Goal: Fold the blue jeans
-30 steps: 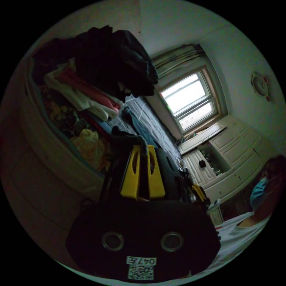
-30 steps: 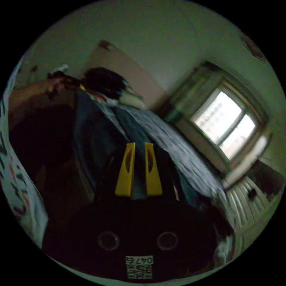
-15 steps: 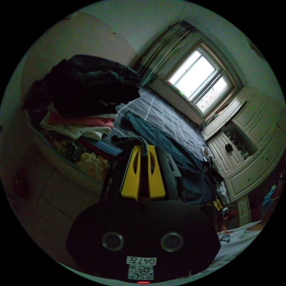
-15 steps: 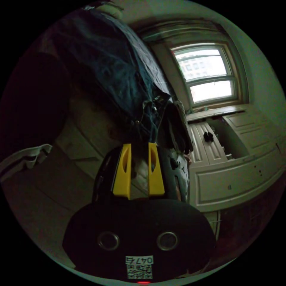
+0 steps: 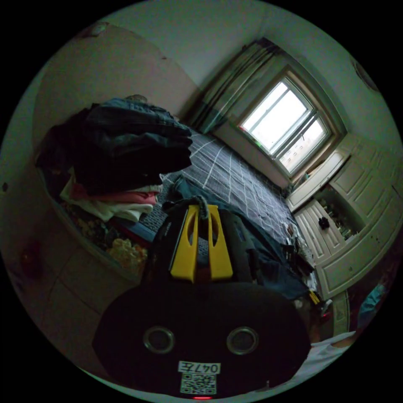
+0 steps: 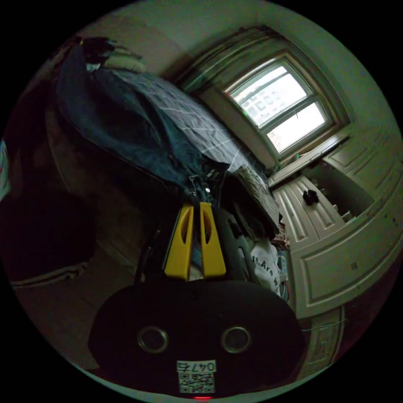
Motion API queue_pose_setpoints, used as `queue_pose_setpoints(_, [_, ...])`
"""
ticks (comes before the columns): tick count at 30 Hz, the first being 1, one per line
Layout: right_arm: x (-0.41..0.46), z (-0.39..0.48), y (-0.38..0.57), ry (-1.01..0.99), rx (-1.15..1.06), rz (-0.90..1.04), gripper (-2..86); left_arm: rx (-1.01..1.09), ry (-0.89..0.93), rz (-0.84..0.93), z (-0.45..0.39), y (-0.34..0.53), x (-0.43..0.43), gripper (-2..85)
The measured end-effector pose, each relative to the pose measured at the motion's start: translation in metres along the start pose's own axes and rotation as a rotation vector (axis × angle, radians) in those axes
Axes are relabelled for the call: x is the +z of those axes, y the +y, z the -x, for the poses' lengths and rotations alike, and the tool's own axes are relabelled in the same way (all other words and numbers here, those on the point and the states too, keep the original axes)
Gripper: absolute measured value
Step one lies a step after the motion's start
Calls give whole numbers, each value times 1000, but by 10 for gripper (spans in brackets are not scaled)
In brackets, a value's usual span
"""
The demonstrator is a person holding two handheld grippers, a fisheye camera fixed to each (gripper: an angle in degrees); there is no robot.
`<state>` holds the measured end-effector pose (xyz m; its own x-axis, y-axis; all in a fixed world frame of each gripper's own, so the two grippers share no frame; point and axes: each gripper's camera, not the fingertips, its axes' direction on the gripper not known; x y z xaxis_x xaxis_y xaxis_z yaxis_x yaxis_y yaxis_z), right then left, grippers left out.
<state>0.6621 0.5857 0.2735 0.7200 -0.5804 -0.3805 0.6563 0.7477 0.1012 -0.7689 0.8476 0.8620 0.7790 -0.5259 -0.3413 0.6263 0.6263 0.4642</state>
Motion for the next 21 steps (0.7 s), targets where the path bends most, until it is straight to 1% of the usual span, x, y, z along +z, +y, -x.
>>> queue_pose_setpoints(3, [31, -31, -23, -15, 23, 19, 5, 11, -94, -55, -35, -29, 22, 3])
queue_pose_setpoints(5, [53, -47, -42, -8, 19, 42, 5, 50, -147, -62, -61, -50, 42, 3])
queue_pose_setpoints(7, [80, -59, -65, 3, 1, 65, 5, 102, -236, -57, -96, -79, 78, 2])
queue_pose_setpoints(9, [123, -73, -100, 13, -22, 90, 4, 135, -289, -61, -121, -102, 109, 2])
queue_pose_setpoints(11, [161, -82, -128, 15, -33, 118, 4, 176, -384, -45, -147, -124, 146, 2])
queue_pose_setpoints(13, [204, -88, -156, 23, -45, 156, 4, 214, -557, 6, -173, -152, 205, 1])
queue_pose_setpoints(14, [235, -90, -175, 18, -45, 188, 5, 219, -605, 21, -177, -157, 221, 1])
queue_pose_setpoints(16, [285, -91, -201, -1, -38, 238, 5, 202, -764, 85, -188, -176, 282, 2])
queue_pose_setpoints(18, [355, -85, -233, -44, -24, 319, 5, 183, -836, 151, -191, -189, 323, 4])
queue_pose_setpoints(19, [373, -82, -240, -61, -22, 339, 5, 164, -865, 201, -191, -198, 348, 5])
queue_pose_setpoints(21, [438, -63, -267, -102, -27, 410, 6, 130, -850, 264, -190, -211, 380, 8])
